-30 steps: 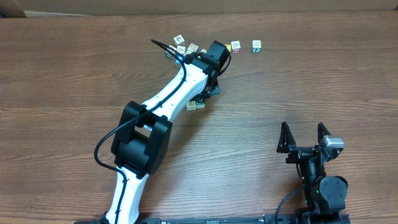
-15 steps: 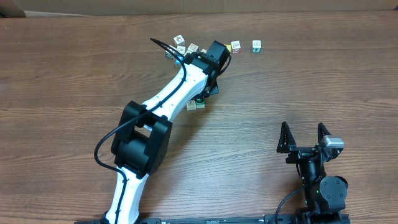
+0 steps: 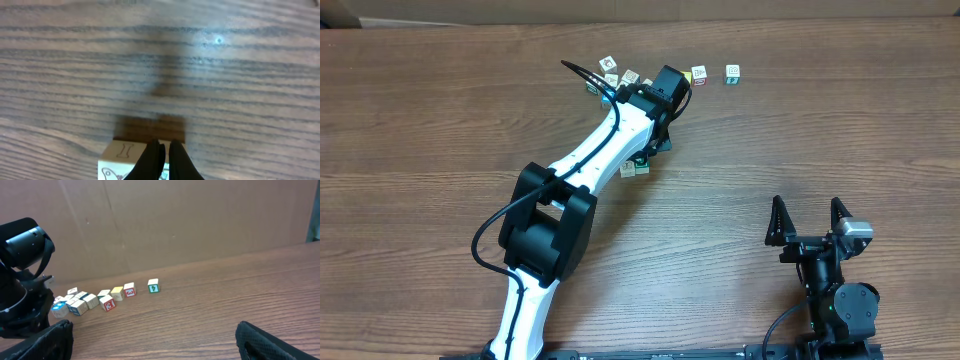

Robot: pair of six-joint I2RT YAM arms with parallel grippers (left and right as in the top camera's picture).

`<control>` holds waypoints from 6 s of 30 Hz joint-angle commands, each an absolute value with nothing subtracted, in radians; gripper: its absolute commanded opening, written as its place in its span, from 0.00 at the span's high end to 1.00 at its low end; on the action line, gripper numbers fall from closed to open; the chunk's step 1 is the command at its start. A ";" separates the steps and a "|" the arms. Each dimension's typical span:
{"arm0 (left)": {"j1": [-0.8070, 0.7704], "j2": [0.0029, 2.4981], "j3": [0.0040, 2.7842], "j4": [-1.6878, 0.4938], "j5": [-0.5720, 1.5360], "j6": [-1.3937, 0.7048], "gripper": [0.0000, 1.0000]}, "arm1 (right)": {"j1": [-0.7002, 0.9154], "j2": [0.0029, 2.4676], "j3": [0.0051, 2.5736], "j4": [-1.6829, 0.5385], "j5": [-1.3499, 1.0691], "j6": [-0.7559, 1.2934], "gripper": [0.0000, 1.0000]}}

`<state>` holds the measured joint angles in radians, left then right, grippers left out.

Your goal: Form a horizontal line

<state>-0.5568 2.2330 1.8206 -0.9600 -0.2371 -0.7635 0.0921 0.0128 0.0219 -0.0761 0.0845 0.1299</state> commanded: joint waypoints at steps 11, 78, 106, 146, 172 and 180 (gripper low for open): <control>-0.562 2.254 1.805 -0.926 -0.303 -0.728 0.96 | 0.089 0.003 0.008 -0.072 0.084 0.126 0.00; -0.517 2.210 1.882 -1.011 -0.104 -0.628 0.21 | 0.089 0.003 0.008 -0.072 0.084 0.126 0.00; -0.543 2.212 1.801 -1.071 -0.142 -0.677 0.22 | 0.089 0.003 0.008 -0.072 0.084 0.126 0.00; -0.545 2.212 1.720 -0.967 -0.164 -0.601 0.41 | 0.089 0.003 0.008 -0.072 0.084 0.126 0.00; -0.545 2.212 1.720 -0.982 -0.100 -0.583 0.41 | 0.089 0.003 0.008 -0.072 0.084 0.126 0.00; -0.545 2.212 1.720 -0.982 -0.100 -0.583 0.26 | 0.089 0.003 0.008 -0.072 0.084 0.126 0.00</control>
